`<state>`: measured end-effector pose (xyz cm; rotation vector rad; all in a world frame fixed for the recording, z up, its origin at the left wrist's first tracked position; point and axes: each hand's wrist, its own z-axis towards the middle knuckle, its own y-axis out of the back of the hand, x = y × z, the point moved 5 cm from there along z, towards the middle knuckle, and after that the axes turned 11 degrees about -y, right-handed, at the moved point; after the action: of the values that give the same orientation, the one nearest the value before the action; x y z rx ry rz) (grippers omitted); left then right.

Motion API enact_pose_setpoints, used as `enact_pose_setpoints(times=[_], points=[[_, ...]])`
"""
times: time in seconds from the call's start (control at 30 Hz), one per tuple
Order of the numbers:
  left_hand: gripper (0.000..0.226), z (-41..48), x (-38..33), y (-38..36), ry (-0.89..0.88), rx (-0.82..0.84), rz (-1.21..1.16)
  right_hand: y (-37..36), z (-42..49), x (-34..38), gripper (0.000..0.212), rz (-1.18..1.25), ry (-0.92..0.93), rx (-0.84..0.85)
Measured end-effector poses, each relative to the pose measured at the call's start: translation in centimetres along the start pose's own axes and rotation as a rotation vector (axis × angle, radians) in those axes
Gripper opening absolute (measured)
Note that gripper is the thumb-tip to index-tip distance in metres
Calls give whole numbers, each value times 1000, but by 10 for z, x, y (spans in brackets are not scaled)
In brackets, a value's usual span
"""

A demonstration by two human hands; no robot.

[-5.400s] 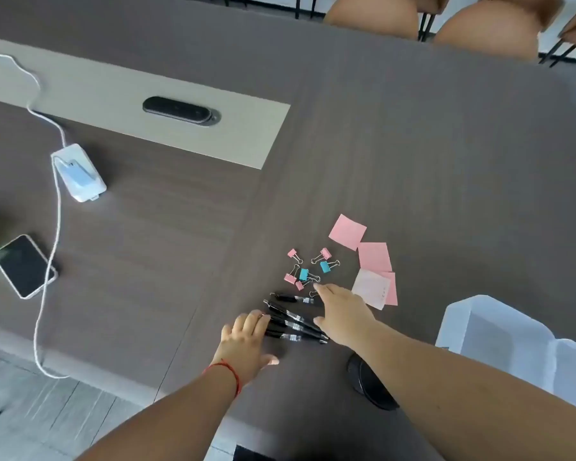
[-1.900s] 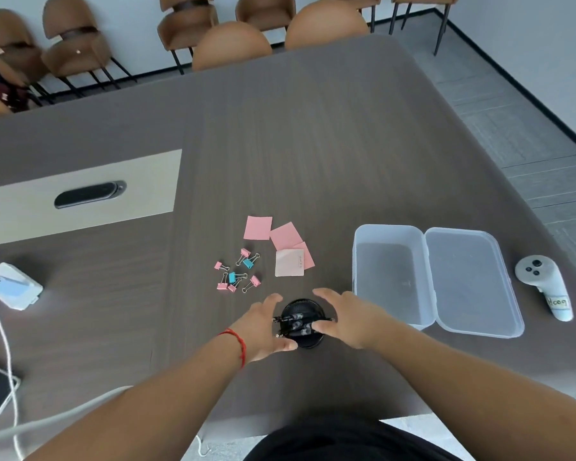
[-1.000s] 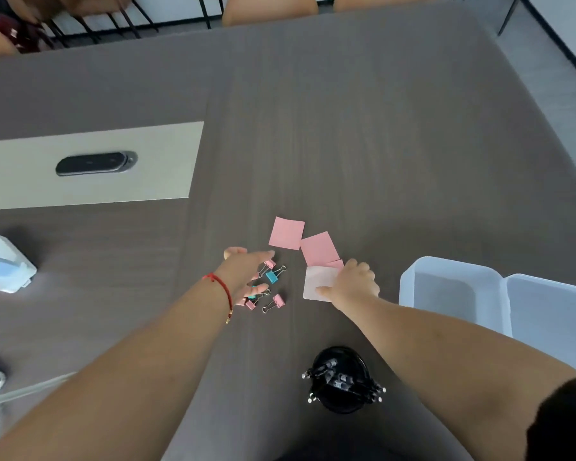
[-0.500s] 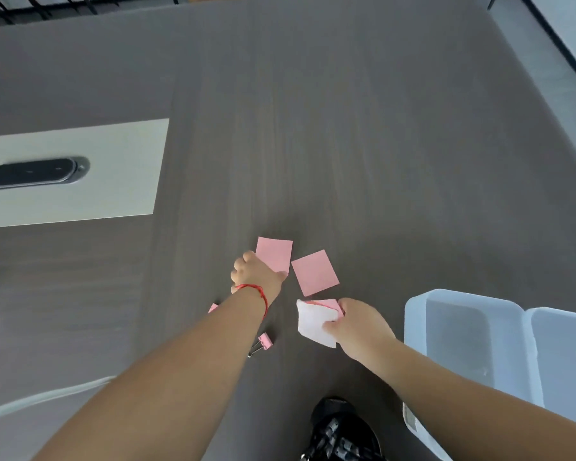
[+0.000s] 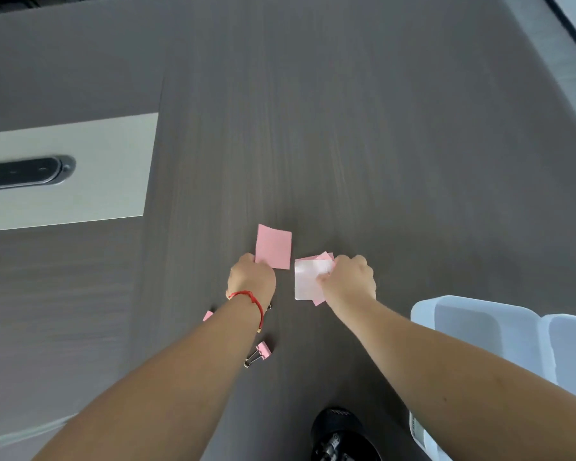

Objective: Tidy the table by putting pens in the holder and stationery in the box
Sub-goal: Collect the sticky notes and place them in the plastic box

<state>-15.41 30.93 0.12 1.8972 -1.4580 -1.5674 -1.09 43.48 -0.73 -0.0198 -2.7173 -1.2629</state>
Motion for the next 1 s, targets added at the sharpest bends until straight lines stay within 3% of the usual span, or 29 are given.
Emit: enact_pose_setpoints(times=[0.1,0.2,0.27,0.33,0.4,0.47,0.53,0.67,0.77,0.87,1.0], points=[[23,-1,-11,17,-71,-167,-185,-4,-10,6,35,24,-25,-75],[19,-6,-14,15,-40,-118,-526,-11,-6,10,36,121,-117,-8],[19,-13,-9,5,27,-13,-620,-13,-5,9,24,142,-162,81],[18,-23,-1,-13,101,164,-644,-8,-9,11,5,141,-143,190],[15,-33,6,-28,134,323,-565,0,-13,12,14,264,-122,283],[14,-41,6,-33,127,367,-497,9,-17,8,11,521,-138,380],[11,-49,0,-34,91,389,-494,14,-22,-4,23,753,-166,502],[7,-69,-20,-27,27,442,-537,36,-41,-26,21,838,-64,651],[9,-88,-35,-20,-27,449,-515,65,-67,-39,44,704,132,630],[8,-111,-54,-12,-106,476,-507,86,-91,-58,34,542,338,546],[16,-145,-85,-8,-242,534,-371,108,-100,-103,26,558,340,332]])
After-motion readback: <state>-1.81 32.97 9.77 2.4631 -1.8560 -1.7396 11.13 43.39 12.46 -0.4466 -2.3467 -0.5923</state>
